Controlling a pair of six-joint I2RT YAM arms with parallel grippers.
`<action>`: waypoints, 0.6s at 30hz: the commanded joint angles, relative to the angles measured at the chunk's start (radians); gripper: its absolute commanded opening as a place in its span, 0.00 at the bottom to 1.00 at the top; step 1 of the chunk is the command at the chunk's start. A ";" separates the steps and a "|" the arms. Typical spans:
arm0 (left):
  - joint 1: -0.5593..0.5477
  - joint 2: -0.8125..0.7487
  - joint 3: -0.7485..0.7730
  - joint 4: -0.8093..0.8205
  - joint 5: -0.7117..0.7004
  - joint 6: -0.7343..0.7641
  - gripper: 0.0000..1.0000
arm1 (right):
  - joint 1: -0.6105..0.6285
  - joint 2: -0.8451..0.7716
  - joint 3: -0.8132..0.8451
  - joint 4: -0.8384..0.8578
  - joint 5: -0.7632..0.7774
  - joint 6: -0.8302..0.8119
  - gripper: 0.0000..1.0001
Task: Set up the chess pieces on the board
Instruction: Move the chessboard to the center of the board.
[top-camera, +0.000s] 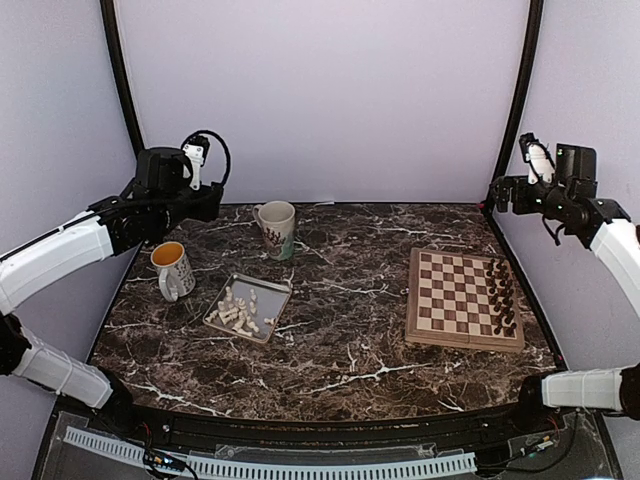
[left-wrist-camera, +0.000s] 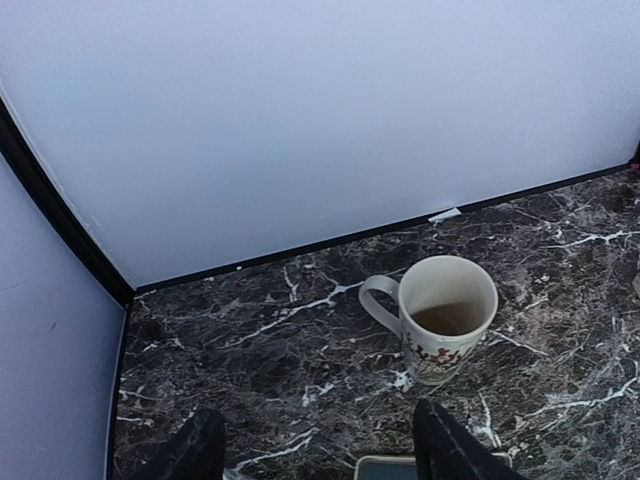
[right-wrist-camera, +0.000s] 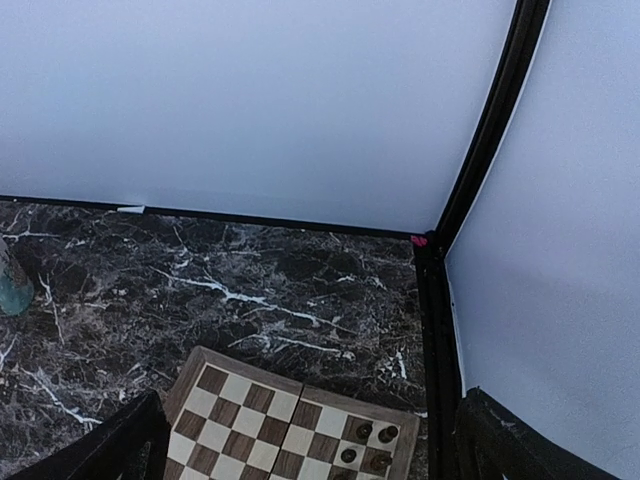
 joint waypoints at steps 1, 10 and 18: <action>-0.022 0.029 -0.008 0.061 0.148 -0.059 0.63 | -0.030 0.031 -0.030 -0.012 -0.024 -0.034 1.00; -0.183 0.252 0.135 0.036 0.337 -0.123 0.50 | -0.183 0.190 -0.008 -0.083 -0.053 -0.089 0.84; -0.318 0.533 0.297 0.050 0.507 -0.233 0.31 | -0.351 0.354 0.003 -0.130 0.076 -0.186 0.40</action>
